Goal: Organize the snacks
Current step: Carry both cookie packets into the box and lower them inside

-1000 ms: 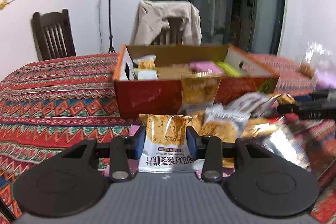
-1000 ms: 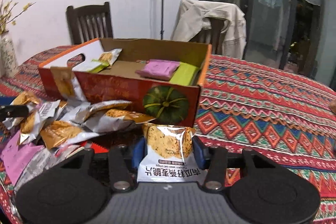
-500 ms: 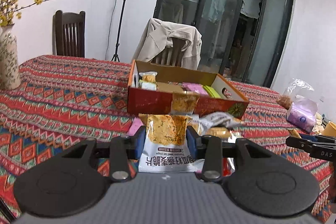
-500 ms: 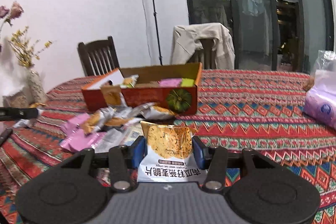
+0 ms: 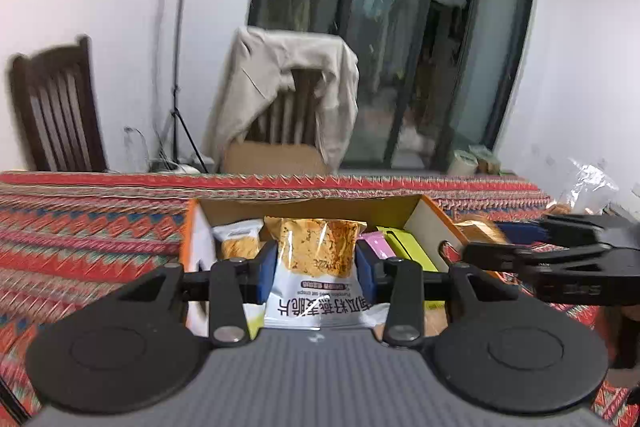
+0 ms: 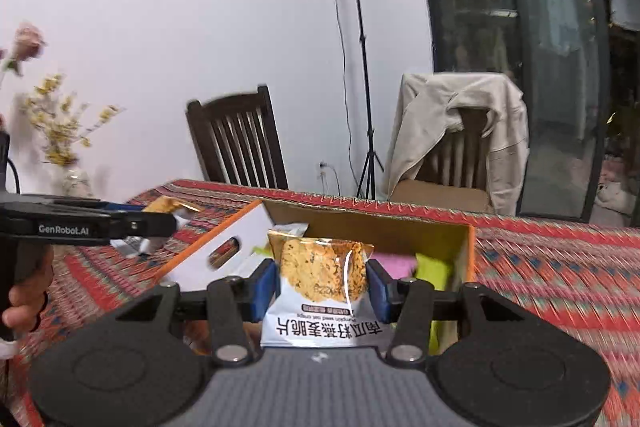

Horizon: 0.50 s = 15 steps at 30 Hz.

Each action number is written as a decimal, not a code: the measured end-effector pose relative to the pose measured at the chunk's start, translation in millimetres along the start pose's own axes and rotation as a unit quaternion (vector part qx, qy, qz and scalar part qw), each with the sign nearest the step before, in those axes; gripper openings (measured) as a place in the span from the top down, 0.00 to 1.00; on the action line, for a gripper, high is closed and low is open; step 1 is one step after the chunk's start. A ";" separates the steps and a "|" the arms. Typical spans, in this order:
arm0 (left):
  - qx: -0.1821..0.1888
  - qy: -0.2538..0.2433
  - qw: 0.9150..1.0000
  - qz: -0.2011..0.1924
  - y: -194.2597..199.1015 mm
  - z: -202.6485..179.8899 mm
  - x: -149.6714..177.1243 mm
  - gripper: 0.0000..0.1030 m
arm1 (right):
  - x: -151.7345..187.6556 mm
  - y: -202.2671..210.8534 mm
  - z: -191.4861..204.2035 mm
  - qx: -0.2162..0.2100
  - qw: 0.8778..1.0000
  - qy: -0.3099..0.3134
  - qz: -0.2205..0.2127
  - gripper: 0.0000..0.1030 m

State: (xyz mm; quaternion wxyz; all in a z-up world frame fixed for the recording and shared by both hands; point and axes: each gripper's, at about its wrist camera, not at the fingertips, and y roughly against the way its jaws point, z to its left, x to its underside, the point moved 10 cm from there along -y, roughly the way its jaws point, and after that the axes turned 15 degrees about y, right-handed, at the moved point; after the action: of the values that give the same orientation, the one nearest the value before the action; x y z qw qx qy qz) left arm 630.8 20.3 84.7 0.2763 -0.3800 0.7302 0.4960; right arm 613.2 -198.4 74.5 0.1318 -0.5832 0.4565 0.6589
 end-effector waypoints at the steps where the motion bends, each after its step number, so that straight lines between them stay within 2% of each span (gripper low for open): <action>1: -0.005 0.005 1.000 0.008 -16.9 1.9 -8.0 0.60 | -8.2 -21.7 -4.9 -0.008 1.000 0.000 0.011 0.54; 5: -0.031 0.004 0.999 0.041 -84.6 11.8 -25.2 0.60 | -23.8 -109.4 -22.0 -0.021 0.997 0.002 0.071 0.53; 9: -0.051 0.029 0.994 0.089 -147.2 31.3 -22.2 0.60 | -8.9 -186.8 -37.7 -0.023 0.989 -0.005 0.148 0.53; 14: -0.058 0.043 0.990 0.121 -182.9 38.7 -15.3 0.55 | 4.1 -233.2 -35.9 -0.024 0.982 -0.007 0.187 0.51; 15: -0.055 0.043 0.990 0.122 -185.6 39.7 -15.9 0.54 | 6.3 -237.7 -32.2 -0.028 0.981 -0.004 0.193 0.48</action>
State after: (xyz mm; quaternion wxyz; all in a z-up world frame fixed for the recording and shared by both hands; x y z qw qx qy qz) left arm 794.6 21.1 -12.5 0.1606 -0.3232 0.7539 0.5490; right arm 800.1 -94.6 -34.4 -0.0125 -0.4854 0.5412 0.6866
